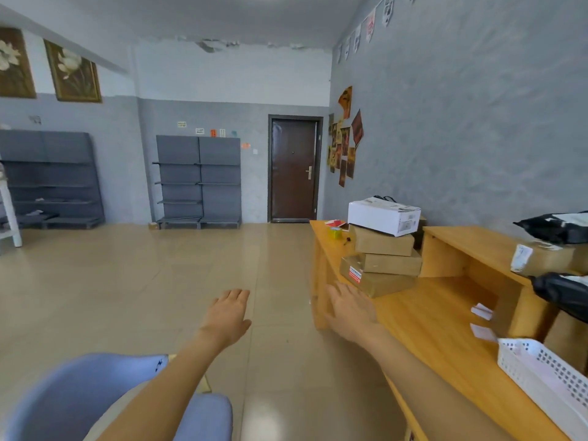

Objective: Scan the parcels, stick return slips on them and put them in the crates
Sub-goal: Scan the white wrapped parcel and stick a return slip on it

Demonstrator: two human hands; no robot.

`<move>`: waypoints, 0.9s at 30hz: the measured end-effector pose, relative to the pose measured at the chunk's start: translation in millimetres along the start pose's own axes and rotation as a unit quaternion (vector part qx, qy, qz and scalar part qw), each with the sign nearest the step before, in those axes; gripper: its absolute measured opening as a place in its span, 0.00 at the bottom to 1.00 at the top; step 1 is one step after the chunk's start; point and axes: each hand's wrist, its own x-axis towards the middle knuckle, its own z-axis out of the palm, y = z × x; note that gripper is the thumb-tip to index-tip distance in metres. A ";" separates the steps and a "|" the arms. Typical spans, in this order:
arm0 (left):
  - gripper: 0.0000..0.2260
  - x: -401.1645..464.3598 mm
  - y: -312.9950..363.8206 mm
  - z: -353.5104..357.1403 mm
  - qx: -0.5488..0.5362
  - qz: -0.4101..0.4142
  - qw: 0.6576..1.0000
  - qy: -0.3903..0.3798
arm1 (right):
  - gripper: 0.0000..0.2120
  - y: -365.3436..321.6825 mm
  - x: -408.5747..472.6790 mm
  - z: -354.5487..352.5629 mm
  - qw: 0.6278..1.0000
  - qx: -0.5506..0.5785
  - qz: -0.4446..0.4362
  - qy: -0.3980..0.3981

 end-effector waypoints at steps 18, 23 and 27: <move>0.24 323.8 77.8 49.6 -0.066 0.199 0.978 -0.010 | 0.28 137.5 197.0 59.3 0.976 0.019 0.219 0.010; 0.27 440.2 116.2 47.1 -0.223 0.170 0.959 -0.039 | 0.30 208.2 273.3 67.0 0.941 0.144 0.301 0.051; 0.28 516.7 151.8 31.9 -0.368 0.120 0.921 -0.041 | 0.30 269.1 329.5 59.5 0.848 0.351 0.371 0.142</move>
